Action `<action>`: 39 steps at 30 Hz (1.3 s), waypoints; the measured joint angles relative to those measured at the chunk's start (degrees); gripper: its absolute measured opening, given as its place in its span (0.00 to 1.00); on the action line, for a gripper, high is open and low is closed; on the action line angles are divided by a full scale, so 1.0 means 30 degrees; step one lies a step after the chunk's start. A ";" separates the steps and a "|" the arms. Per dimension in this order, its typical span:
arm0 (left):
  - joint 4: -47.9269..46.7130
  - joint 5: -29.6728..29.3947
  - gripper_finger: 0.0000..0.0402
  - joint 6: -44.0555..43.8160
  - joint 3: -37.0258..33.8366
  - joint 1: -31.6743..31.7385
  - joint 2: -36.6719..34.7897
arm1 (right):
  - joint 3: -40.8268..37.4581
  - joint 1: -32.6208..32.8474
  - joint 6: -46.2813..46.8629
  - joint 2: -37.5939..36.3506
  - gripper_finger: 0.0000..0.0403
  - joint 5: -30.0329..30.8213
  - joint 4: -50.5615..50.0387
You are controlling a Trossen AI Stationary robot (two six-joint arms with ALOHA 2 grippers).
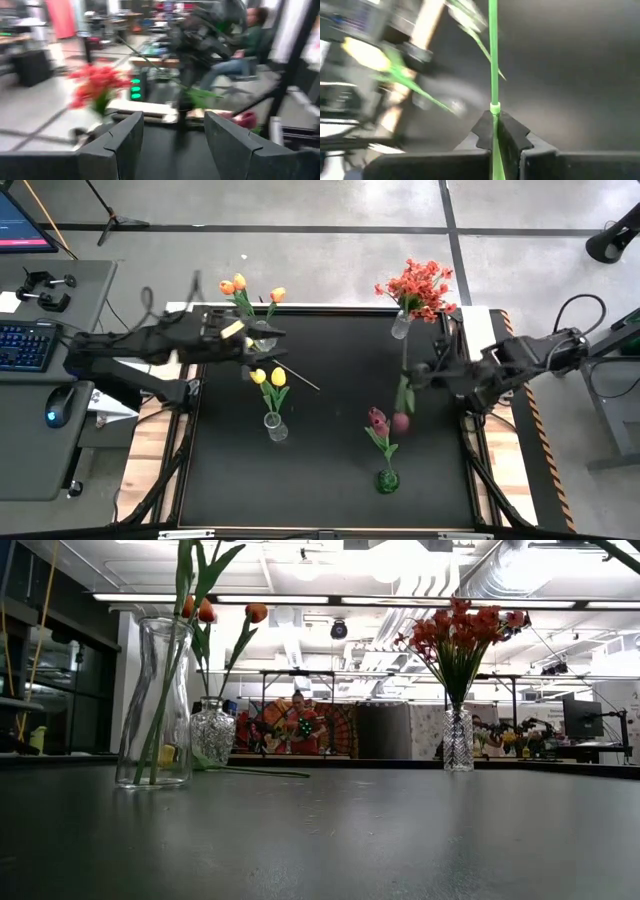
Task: Sort flowers into vase by color
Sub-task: Put the dark red flower into the green vase
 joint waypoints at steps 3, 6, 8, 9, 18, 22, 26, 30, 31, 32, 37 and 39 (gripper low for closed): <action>0.2740 0.3218 0.49 -0.0585 0.0000 0.1027 0.1587 | 0.1391 -0.1284 -0.5154 0.0731 0.00 0.0657 0.3517; 0.5373 0.5507 0.49 -0.1949 0.0000 0.1550 0.3086 | 0.2875 -0.2333 -0.9893 0.1698 0.00 0.0636 0.6550; 0.6424 0.6319 0.49 -0.2618 0.0000 0.1616 0.3936 | 0.3931 -0.2856 -1.2451 0.2401 0.00 0.0147 0.7780; 0.6935 0.6469 0.49 -0.2914 0.0000 0.1610 0.4283 | 0.4414 -0.3064 -1.3439 0.2742 0.00 -0.0210 0.8060; 0.1809 0.1569 0.49 0.8878 0.3711 -0.1438 0.6139 | 0.6995 -0.4308 -1.1022 0.4507 0.00 -0.4062 0.8380; -0.0617 -0.4777 0.49 1.9035 0.5352 -0.3777 0.7381 | 0.6864 -0.4988 -0.8287 0.4733 0.00 -0.4983 1.0100; 0.1709 -0.9706 0.49 2.8498 0.5595 -0.5366 0.8312 | 0.6687 -0.5370 -0.7221 0.4925 0.00 -0.7220 1.2240; 0.5007 -1.1510 0.49 3.1461 0.5610 -0.5845 0.8713 | 0.6655 -0.5228 -0.6444 0.5159 0.00 -0.8059 1.2681; 0.5301 -1.1735 0.49 3.1741 0.5610 -0.5851 0.8713 | 0.6643 -0.5090 -0.6257 0.5166 0.00 -0.8065 1.2589; 0.5543 -1.1970 0.49 3.2099 0.5617 -0.5851 0.8699 | 0.6643 -0.4971 -0.6137 0.5186 0.00 -0.8067 1.2569; 0.5717 -1.1599 0.49 3.2658 0.5617 -0.5843 0.8684 | 0.6643 -0.4510 -0.5524 0.5618 0.00 -0.7802 1.2992; 0.5718 -1.1230 0.49 3.3137 0.5607 -0.5772 0.8684 | 0.6643 -0.4367 -0.5328 0.6032 0.00 -0.7815 1.3129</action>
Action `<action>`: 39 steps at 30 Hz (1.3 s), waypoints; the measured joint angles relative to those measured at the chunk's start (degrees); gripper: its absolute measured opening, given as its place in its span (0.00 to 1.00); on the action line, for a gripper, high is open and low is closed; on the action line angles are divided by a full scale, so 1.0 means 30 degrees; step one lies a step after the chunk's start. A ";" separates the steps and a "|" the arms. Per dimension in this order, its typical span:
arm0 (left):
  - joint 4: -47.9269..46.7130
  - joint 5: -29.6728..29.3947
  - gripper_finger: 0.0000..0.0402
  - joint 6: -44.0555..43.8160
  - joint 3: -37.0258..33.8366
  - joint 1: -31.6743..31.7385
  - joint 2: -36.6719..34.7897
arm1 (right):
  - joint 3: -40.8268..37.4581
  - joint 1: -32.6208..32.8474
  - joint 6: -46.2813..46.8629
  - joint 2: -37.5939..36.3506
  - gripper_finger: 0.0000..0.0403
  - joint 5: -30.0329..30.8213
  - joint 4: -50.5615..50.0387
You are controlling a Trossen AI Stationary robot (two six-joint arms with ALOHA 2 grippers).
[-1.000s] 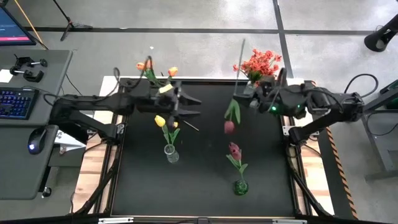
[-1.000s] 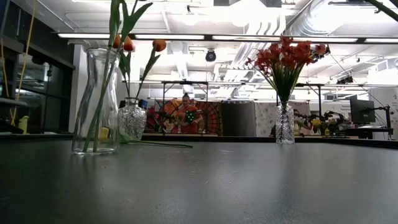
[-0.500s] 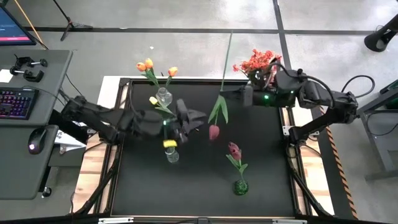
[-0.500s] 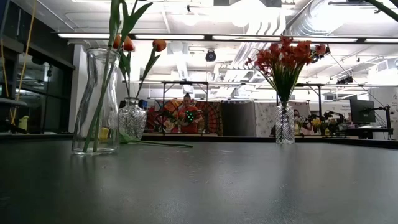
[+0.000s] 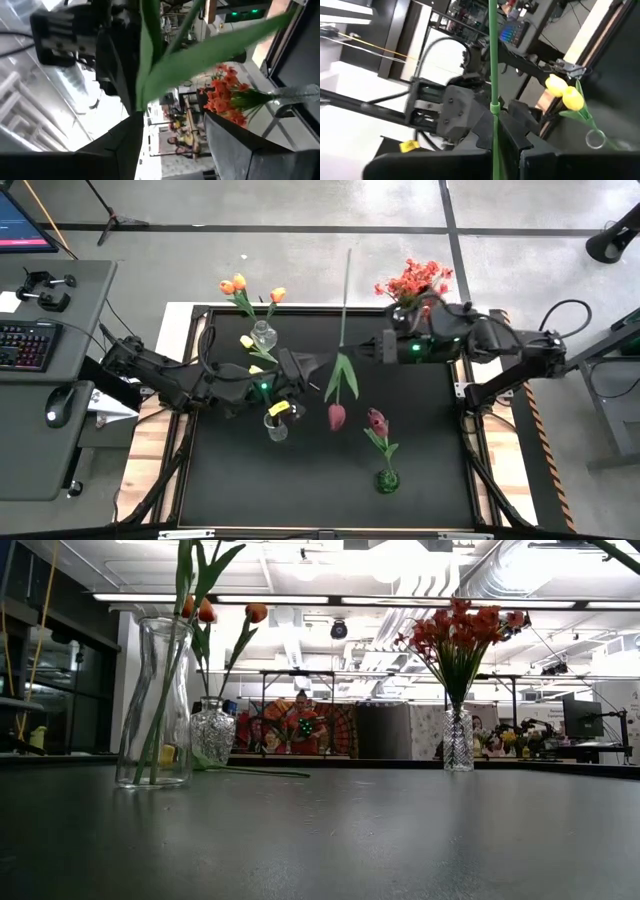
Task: Sort flowers into vase by color
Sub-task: Put the dark red flower into the green vase
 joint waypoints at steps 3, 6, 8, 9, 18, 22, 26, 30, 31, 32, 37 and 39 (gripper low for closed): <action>0.0154 0.0179 0.49 0.0608 -0.0179 0.0157 0.0004 | -0.0001 0.0064 0.0410 0.0557 0.00 -0.0363 0.0223; 0.0260 0.0100 0.49 0.0877 -0.0186 0.0169 -0.0010 | -0.0007 0.0001 0.0726 0.0783 0.00 -0.0652 0.0633; 0.0227 0.0087 0.49 0.1124 -0.0186 0.0046 -0.0030 | -0.0007 -0.0165 0.0738 0.0802 0.00 -0.0779 0.0655; 0.0219 0.0066 0.49 0.1177 -0.0186 -0.0079 -0.0029 | -0.0007 -0.0232 0.0851 0.0802 0.00 -0.0915 0.0658; 0.0241 0.2705 0.49 0.1658 -0.0186 -0.0553 0.0022 | -0.0007 -0.1079 0.1638 0.0954 0.00 -0.0978 0.0891; 0.0234 0.2212 0.49 0.1521 -0.0186 -0.0057 0.0022 | -0.0007 -0.1109 0.1783 0.0984 0.00 -0.1044 0.0882; 0.0234 0.2255 0.49 0.1403 -0.0186 0.0400 0.0022 | -0.0007 -0.0962 0.1947 0.0984 0.00 -0.1039 0.0886; 0.0234 0.2399 0.49 0.1338 -0.0186 0.0801 0.0022 | -0.0007 -0.0762 0.2244 0.0984 0.00 -0.1010 0.0900; 0.0228 0.2569 0.48 0.1340 -0.0186 0.0913 0.0022 | -0.0007 -0.0704 0.2241 0.0984 0.00 -0.0962 0.0898; 0.0219 0.2698 0.47 0.1346 -0.0186 0.0985 0.0022 | -0.0007 -0.0646 0.2191 0.0984 0.00 -0.0914 0.0888; 0.0252 0.2893 0.26 0.1317 -0.0186 0.1146 0.0020 | -0.0015 -0.0433 0.1424 0.0977 0.01 -0.0533 0.0871; 0.0285 0.2887 0.13 0.1305 -0.0186 0.1153 -0.0001 | -0.0029 -0.0436 0.0761 0.0941 0.04 -0.0383 0.0873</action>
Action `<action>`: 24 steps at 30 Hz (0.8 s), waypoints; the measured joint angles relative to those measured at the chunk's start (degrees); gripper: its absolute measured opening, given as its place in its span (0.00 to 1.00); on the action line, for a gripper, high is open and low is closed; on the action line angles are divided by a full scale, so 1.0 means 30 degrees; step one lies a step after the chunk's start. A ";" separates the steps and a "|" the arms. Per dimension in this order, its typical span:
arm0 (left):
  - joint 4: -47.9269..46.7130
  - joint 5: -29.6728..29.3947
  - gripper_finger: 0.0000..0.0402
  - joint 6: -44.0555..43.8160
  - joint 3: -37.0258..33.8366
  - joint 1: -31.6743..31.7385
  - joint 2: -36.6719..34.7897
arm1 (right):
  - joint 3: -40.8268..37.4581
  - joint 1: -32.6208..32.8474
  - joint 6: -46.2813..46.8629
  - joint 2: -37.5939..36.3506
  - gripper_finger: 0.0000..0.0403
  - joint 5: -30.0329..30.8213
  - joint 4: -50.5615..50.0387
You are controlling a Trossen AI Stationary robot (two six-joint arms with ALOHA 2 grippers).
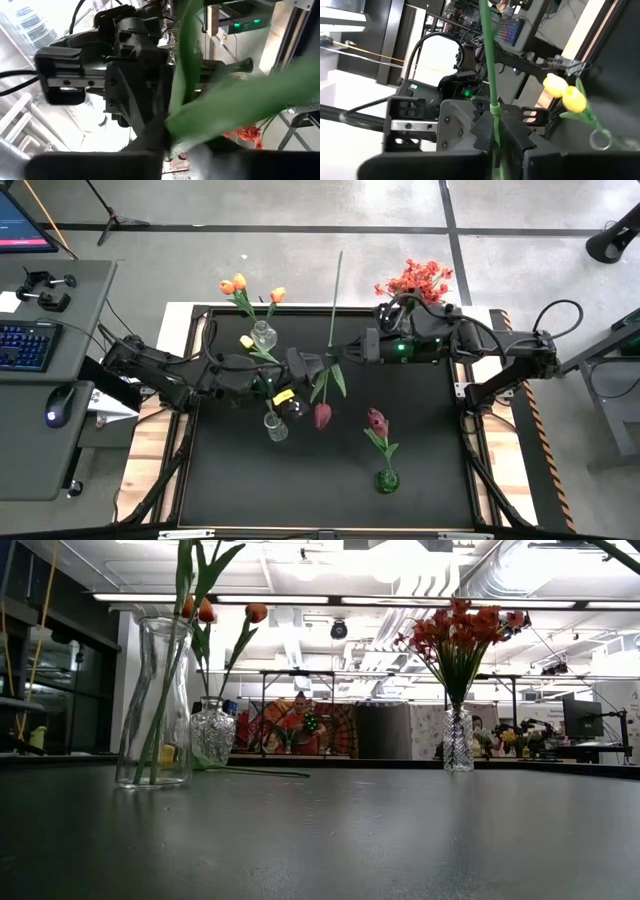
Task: Sort flowers into vase by color
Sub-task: Put the dark red flower into the green vase
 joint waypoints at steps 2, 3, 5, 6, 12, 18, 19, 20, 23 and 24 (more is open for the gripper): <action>0.0104 0.0000 0.04 -0.0662 0.0015 0.0007 -0.0014 | -0.0007 -0.0015 -0.0322 -0.0024 0.08 0.0067 -0.0008; 0.0086 0.0002 0.03 -0.1075 0.0015 0.0001 -0.0026 | -0.0007 -0.0009 -0.0533 -0.0072 0.11 0.0159 0.0012; -0.0004 -0.0063 0.03 -0.1479 0.0015 -0.0001 -0.0036 | -0.0007 -0.0002 -0.0769 -0.0135 0.18 0.0189 0.0044; -0.0054 -0.0170 0.02 -0.1595 0.0015 -0.0001 -0.0036 | -0.0007 -0.0009 -0.0788 -0.0156 0.22 0.0194 0.0059; -0.0627 -0.1262 0.01 -0.3812 -0.0013 -0.0001 0.0020 | -0.0005 -0.0144 -0.1667 -0.0961 0.43 0.0114 0.0183; -0.4476 -0.1835 0.00 -1.2464 -0.0022 0.0125 -0.0753 | 0.0015 -0.0264 -0.4597 -0.2809 0.54 -0.0208 -0.1798; -0.5332 -0.0912 0.00 -1.5120 -0.0022 0.0242 -0.1066 | 0.0019 -0.0264 -0.5300 -0.3032 0.55 -0.0599 -0.2168; -0.6038 0.0353 0.00 -1.7732 -0.0025 0.0389 -0.1445 | 0.0039 -0.0254 -0.6061 -0.3248 0.55 -0.1278 -0.2490; -0.6188 0.4435 0.00 -2.4423 -0.0029 0.1067 -0.2617 | 0.0044 -0.0084 -0.8223 -0.3326 0.55 -0.2776 -0.3214; -0.5730 0.5389 0.00 -2.6078 -0.0028 0.1343 -0.2921 | 0.0043 0.0049 -0.9157 -0.3253 0.55 -0.3054 -0.3297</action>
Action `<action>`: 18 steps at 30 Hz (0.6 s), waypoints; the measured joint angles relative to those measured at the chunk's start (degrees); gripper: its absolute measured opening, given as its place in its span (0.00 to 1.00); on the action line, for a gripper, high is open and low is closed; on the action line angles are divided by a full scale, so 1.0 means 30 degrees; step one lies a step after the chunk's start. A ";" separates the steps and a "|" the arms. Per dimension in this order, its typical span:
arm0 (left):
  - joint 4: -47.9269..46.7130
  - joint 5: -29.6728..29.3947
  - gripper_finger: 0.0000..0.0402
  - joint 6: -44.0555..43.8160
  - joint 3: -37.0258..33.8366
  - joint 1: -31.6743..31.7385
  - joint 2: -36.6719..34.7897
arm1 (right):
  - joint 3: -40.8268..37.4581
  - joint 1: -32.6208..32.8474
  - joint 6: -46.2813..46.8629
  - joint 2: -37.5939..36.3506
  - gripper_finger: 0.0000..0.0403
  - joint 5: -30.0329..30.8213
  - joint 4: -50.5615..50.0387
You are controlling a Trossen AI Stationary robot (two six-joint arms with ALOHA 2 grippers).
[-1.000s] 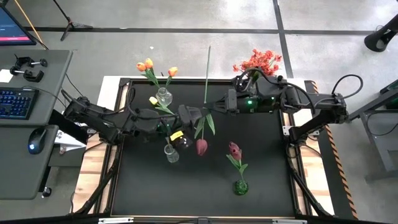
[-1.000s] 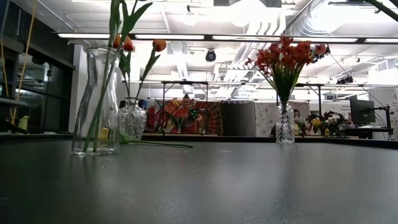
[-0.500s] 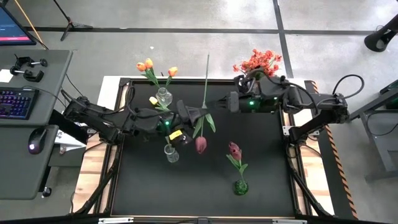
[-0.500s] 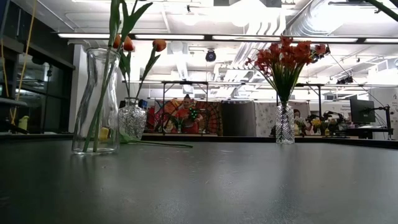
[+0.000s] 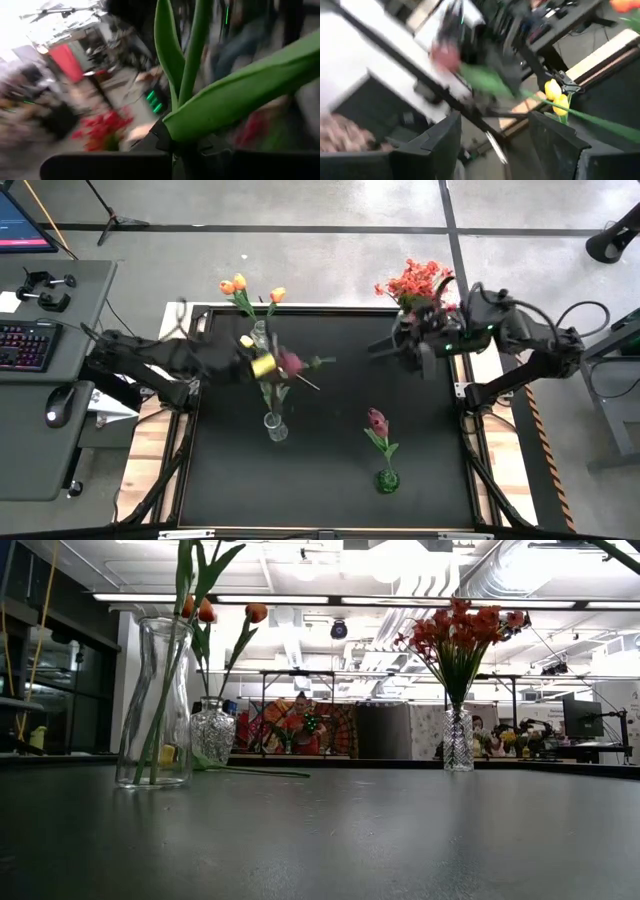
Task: Sort flowers into vase by color
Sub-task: Put the dark red flower into the green vase
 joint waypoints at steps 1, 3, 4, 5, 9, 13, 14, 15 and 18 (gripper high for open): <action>0.0590 0.0831 0.00 -0.1538 0.0029 0.0329 -0.0259 | -0.0006 0.0151 -0.1021 0.0203 0.55 -0.0108 0.0016; 0.1228 0.1613 0.00 -0.4216 0.0050 0.1039 -0.0559 | -0.0006 0.0380 -0.3359 0.0620 0.55 -0.0130 0.0333; 0.1245 0.1674 0.00 -0.5194 0.0050 0.1325 -0.0583 | -0.0006 0.0489 -0.4389 0.0882 0.55 -0.0114 0.0447; 0.1193 0.1671 0.00 -0.5980 0.0050 0.1577 -0.0562 | -0.0006 0.0551 -0.5321 0.1148 0.55 -0.0104 0.0676; 0.0801 0.2300 0.00 -0.9913 0.0052 0.2545 -0.0361 | -0.0013 0.0619 -0.8259 0.2266 0.55 0.0432 0.1406; -0.0098 0.3756 0.00 -1.2722 0.0094 0.3171 -0.0280 | -0.0013 0.0599 -1.0291 0.3058 0.55 0.0919 0.1249; -0.0252 0.3752 0.00 -1.3052 0.0094 0.3189 -0.0158 | -0.0013 0.0568 -1.0738 0.3221 0.55 0.0922 0.1182; -0.0288 0.3764 0.00 -1.3298 0.0094 0.3186 -0.0069 | -0.0013 0.0539 -1.1176 0.3359 0.55 0.0982 0.1142; -0.0404 0.3971 0.00 -1.3403 0.0079 0.2965 -0.0022 | -0.0013 0.0457 -1.2234 0.3668 0.55 0.1901 0.1139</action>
